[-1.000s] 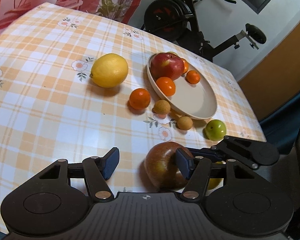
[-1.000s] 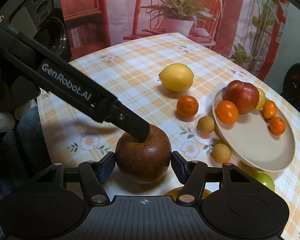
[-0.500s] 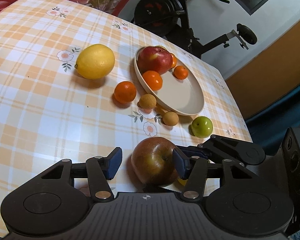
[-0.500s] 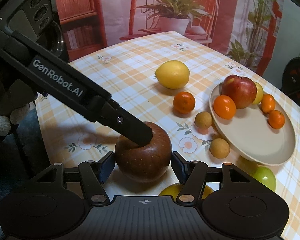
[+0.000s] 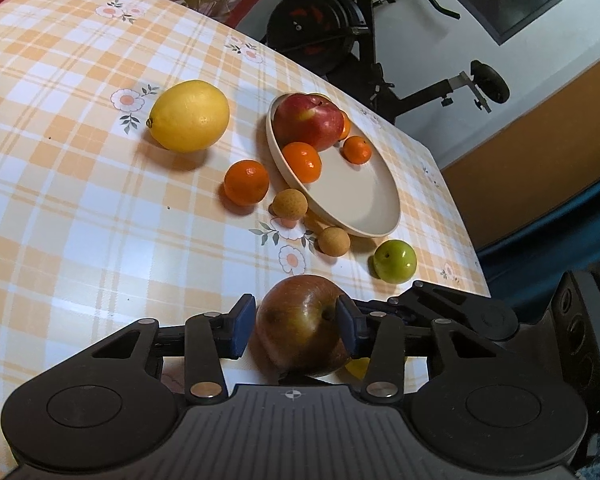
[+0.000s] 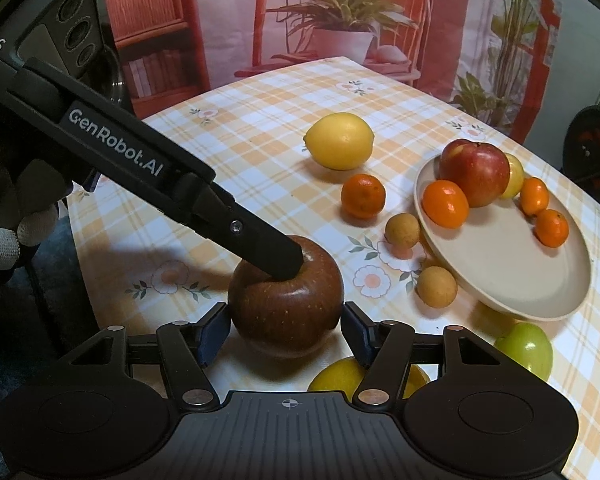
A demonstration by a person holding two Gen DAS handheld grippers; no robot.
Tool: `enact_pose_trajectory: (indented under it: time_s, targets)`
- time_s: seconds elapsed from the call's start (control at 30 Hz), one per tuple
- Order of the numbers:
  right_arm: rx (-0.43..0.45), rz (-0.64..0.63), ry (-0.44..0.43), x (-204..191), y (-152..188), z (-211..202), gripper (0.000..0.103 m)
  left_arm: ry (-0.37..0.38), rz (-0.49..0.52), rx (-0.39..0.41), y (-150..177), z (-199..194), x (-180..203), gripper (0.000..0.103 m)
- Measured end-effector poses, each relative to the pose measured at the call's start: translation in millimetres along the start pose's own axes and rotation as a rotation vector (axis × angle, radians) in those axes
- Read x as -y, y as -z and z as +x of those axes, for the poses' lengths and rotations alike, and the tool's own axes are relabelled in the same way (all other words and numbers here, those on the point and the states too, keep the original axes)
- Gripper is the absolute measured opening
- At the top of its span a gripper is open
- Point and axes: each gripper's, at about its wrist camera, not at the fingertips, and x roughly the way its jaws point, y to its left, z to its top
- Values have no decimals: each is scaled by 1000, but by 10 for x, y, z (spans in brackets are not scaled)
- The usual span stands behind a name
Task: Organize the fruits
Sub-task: 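Close both grippers on the dark red apple and lift it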
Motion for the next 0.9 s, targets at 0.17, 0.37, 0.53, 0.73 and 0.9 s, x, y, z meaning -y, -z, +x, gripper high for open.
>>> enact_pose_trajectory:
  time_s: [0.17, 0.37, 0.53, 0.73, 0.9]
  targets:
    - [7, -3, 0, -1, 14, -2, 56, 3, 1, 3, 6, 26, 21, 44]
    - [49, 20, -1, 40, 24, -62, 56, 1, 10, 25, -44, 7, 81, 44]
    - [106, 30, 21, 124, -39, -172, 56, 8, 29, 55, -178, -9, 197, 44]
    - [155, 40, 59, 312, -121, -292, 56, 6, 87, 79, -386, 64, 445, 44]
    - [181, 59, 90, 561, -165, -361, 56, 0, 142, 83, -575, 215, 662, 44]
